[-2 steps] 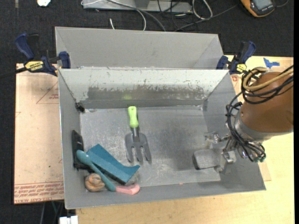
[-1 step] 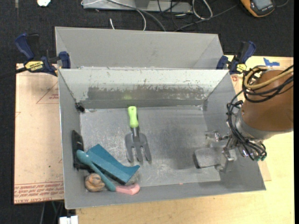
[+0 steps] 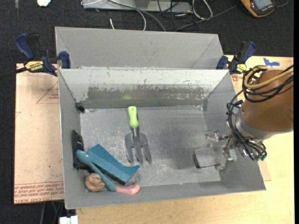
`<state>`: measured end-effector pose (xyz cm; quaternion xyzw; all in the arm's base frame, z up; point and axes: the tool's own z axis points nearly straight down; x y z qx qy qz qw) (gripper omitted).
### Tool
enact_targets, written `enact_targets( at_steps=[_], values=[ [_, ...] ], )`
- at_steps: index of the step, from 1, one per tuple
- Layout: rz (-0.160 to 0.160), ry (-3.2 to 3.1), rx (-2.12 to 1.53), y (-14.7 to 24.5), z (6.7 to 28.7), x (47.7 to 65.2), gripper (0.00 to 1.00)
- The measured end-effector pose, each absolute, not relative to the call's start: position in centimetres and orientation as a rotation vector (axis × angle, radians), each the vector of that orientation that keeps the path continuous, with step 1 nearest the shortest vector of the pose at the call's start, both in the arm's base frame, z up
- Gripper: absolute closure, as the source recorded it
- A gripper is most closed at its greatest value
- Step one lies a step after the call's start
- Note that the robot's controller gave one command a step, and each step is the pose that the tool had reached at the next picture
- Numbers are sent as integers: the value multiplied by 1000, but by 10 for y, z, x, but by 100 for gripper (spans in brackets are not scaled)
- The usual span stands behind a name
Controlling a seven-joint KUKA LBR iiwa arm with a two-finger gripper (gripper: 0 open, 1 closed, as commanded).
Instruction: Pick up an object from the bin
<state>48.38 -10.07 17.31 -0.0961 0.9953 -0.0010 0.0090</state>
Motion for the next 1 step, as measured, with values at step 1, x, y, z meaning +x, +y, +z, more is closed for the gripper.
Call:
enact_targets(
  at_steps=[1],
  values=[
    [-3,3110,-299,-100,183,484,100]
  ],
)
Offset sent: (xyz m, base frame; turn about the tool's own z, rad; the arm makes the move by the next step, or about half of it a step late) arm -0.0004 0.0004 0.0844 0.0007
